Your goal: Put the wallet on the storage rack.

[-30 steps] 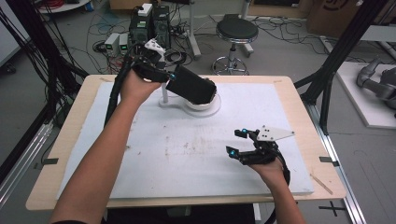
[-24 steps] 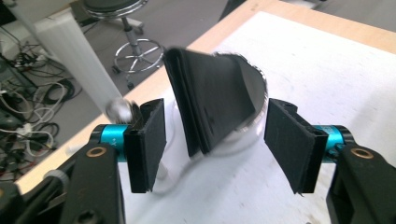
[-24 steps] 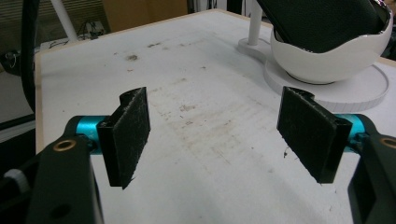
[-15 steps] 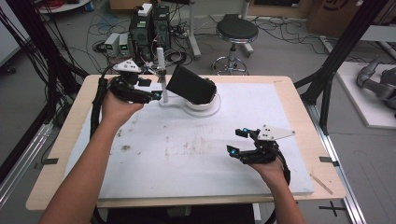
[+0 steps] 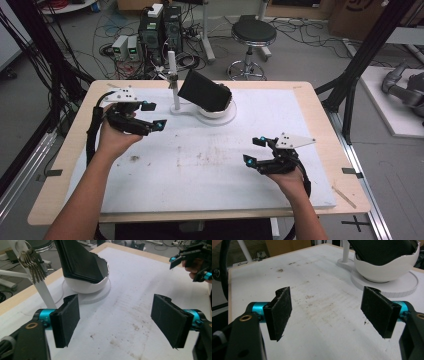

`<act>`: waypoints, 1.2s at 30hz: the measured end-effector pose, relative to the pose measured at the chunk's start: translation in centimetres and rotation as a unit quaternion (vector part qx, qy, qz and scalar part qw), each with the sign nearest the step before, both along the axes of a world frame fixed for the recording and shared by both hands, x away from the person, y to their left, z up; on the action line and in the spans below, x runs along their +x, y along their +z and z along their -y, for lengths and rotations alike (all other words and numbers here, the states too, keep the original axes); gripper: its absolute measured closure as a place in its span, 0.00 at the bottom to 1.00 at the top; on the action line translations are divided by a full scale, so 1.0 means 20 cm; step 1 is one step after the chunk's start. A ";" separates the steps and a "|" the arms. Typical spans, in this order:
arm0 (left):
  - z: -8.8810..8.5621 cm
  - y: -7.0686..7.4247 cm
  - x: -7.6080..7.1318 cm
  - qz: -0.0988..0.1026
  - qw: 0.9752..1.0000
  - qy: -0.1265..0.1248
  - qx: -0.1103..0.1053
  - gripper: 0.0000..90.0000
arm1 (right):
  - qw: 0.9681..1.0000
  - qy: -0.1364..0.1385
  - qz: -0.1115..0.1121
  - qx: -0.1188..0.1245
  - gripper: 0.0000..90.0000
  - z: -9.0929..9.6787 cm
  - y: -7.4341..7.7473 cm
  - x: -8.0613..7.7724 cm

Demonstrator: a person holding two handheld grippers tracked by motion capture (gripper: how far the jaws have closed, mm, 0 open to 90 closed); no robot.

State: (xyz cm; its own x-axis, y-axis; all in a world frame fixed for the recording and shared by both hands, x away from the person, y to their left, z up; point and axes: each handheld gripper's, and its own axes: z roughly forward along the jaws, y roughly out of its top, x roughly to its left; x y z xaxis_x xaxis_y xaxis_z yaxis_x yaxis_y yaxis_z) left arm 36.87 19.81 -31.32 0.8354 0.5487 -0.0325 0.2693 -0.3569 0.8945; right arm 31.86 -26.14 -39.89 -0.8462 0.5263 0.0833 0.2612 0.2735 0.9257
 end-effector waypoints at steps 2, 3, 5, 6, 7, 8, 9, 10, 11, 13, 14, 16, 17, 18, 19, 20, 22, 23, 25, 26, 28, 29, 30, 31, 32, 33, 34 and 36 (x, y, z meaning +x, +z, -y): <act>0.00 -0.03 -0.02 0.000 1.000 -0.001 -0.003 0.21 | 1.000 -0.003 0.001 0.000 0.27 0.01 0.00 0.00; 0.00 -0.04 -0.03 0.000 1.000 -0.002 -0.003 0.20 | 1.000 -0.004 -0.001 0.000 0.27 0.01 0.00 0.01; 0.00 -0.07 -0.05 -0.002 1.000 -0.003 -0.005 0.19 | 1.000 -0.007 -0.001 0.001 0.27 0.01 0.00 0.01; 0.00 -0.09 -0.06 -0.005 1.000 -0.002 -0.005 0.18 | 1.000 -0.010 0.001 0.000 0.26 0.02 0.00 0.01; 0.00 -0.11 -0.06 -0.005 1.000 -0.001 -0.005 0.17 | 1.000 -0.011 -0.002 0.001 0.26 0.02 0.00 0.01; -0.01 -0.13 -0.07 -0.007 1.000 -0.001 -0.005 0.16 | 1.000 -0.013 -0.003 0.001 0.26 0.03 0.00 0.01; -0.01 -0.16 -0.08 -0.010 1.000 0.001 -0.007 0.16 | 1.000 -0.014 -0.004 0.000 0.25 0.03 0.00 0.01; -0.02 -0.17 -0.08 -0.010 1.000 0.001 -0.009 0.14 | 1.000 -0.017 -0.005 -0.002 0.25 0.03 -0.01 0.01; -0.03 -0.19 -0.09 -0.011 1.000 0.002 -0.014 0.13 | 1.000 -0.019 -0.007 -0.002 0.24 0.04 -0.01 0.02; -0.04 -0.22 -0.10 -0.013 1.000 0.004 -0.022 0.12 | 1.000 -0.023 -0.009 -0.005 0.23 0.04 -0.01 0.02; -0.04 -0.24 -0.11 -0.013 1.000 0.005 -0.023 0.11 | 1.000 -0.025 -0.010 -0.005 0.23 0.05 -0.01 0.02; -0.05 -0.27 -0.12 -0.014 1.000 0.006 -0.026 0.09 | 0.999 -0.029 -0.014 -0.002 0.22 0.05 -0.02 0.02; -0.06 -0.28 -0.12 -0.015 0.999 0.008 -0.030 0.09 | 0.999 -0.031 -0.013 -0.001 0.22 0.06 -0.03 0.03; -0.07 -0.29 -0.13 -0.015 0.999 0.008 -0.035 0.08 | 0.999 -0.032 -0.016 0.000 0.21 0.07 -0.03 0.03; -0.07 -0.31 -0.14 -0.015 0.999 0.005 -0.037 0.08 | 0.999 -0.033 -0.021 0.000 0.21 0.07 -0.04 0.03; -0.07 -0.32 -0.14 -0.014 0.999 0.006 -0.038 0.08 | 0.999 -0.035 -0.021 0.001 0.21 0.07 -0.04 0.03; -0.08 -0.35 -0.15 -0.014 0.999 0.007 -0.042 0.08 | 0.999 -0.038 -0.021 0.000 0.21 0.08 -0.04 0.03; -0.08 -0.36 -0.15 -0.013 0.999 0.007 -0.043 0.08 | 0.999 -0.040 -0.020 0.001 0.20 0.08 -0.04 0.03; -0.07 -0.38 -0.15 -0.018 0.999 0.004 -0.033 0.08 | 0.999 -0.041 -0.022 0.003 0.20 0.08 -0.04 0.03; -0.07 -0.39 -0.15 -0.017 0.999 0.004 -0.032 0.08 | 0.999 -0.041 -0.022 0.001 0.20 0.08 -0.05 0.03; -0.07 -0.40 -0.16 -0.016 0.999 0.001 -0.033 0.08 | 0.999 -0.041 -0.025 0.000 0.20 0.08 -0.05 0.04; -0.07 -0.40 -0.16 -0.015 0.999 0.001 -0.034 0.08 | 0.999 -0.039 -0.025 -0.001 0.20 0.08 -0.05 0.04; -0.06 -0.41 -0.16 -0.015 0.999 0.000 -0.036 0.08 | 0.999 -0.041 -0.025 -0.002 0.20 0.08 -0.05 0.04; -0.06 -0.42 -0.16 -0.017 0.999 -0.001 -0.037 0.08 | 0.999 -0.040 -0.027 -0.002 0.20 0.08 -0.05 0.04; -0.06 -0.43 -0.17 -0.016 0.999 -0.001 -0.036 0.08 | 0.999 -0.040 -0.027 -0.002 0.20 0.08 -0.05 0.04; -0.06 -0.43 -0.17 -0.018 0.999 -0.001 -0.035 0.08 | 0.999 -0.039 -0.026 -0.002 0.20 0.08 -0.05 0.04; -0.05 -0.44 -0.17 -0.020 0.999 -0.003 -0.034 0.08 | 0.999 -0.039 -0.027 -0.002 0.20 0.08 -0.05 0.03; -0.05 -0.45 -0.17 -0.022 0.999 -0.003 -0.031 0.08 | 0.999 -0.040 -0.025 -0.002 0.20 0.07 -0.05 0.03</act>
